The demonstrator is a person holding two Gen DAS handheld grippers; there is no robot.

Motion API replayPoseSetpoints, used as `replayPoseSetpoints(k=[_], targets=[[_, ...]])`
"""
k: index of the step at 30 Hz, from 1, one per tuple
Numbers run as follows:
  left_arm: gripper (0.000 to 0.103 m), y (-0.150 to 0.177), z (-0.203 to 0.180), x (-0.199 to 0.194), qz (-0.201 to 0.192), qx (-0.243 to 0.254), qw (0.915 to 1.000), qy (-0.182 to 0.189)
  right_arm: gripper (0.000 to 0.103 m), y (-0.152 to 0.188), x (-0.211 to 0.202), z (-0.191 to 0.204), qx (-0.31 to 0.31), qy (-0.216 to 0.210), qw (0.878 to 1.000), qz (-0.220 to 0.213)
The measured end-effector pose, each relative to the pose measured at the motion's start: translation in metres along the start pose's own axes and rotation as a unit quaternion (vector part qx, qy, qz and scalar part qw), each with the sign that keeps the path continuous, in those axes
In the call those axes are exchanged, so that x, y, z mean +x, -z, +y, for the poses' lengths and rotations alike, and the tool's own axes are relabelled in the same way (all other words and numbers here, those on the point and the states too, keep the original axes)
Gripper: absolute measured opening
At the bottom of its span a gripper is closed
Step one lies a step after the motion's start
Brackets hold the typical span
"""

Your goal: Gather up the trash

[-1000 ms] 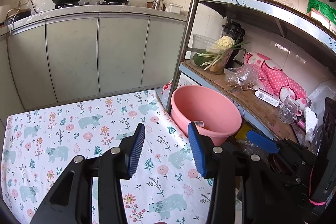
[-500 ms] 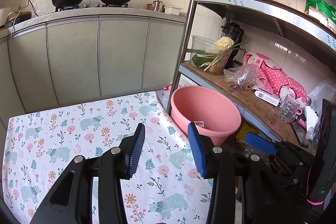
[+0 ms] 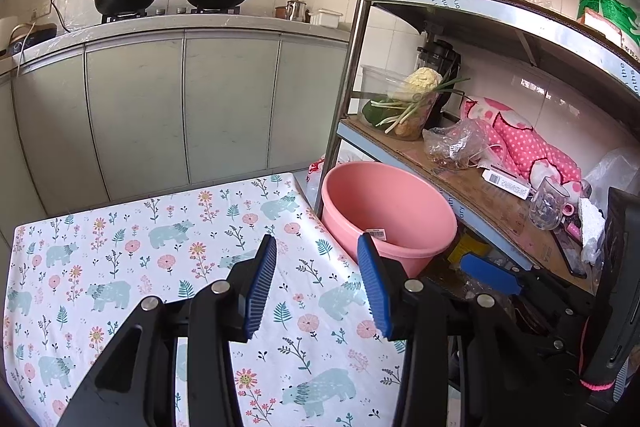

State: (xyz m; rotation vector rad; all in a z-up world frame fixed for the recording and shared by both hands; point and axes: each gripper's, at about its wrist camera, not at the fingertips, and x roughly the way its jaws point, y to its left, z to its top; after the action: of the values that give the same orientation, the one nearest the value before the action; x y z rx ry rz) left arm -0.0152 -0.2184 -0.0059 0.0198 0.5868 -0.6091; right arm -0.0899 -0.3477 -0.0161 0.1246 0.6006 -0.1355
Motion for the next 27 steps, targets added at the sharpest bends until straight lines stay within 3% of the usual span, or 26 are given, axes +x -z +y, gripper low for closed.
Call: replayPoseSetpoints(k=[27], targets=[[0.042,0.0014,-0.0012,0.0009,0.004,0.001,1.0,0.008,0.056,0.0008,0.0048,0.0027,-0.006,-0.004,1.0,0.006]])
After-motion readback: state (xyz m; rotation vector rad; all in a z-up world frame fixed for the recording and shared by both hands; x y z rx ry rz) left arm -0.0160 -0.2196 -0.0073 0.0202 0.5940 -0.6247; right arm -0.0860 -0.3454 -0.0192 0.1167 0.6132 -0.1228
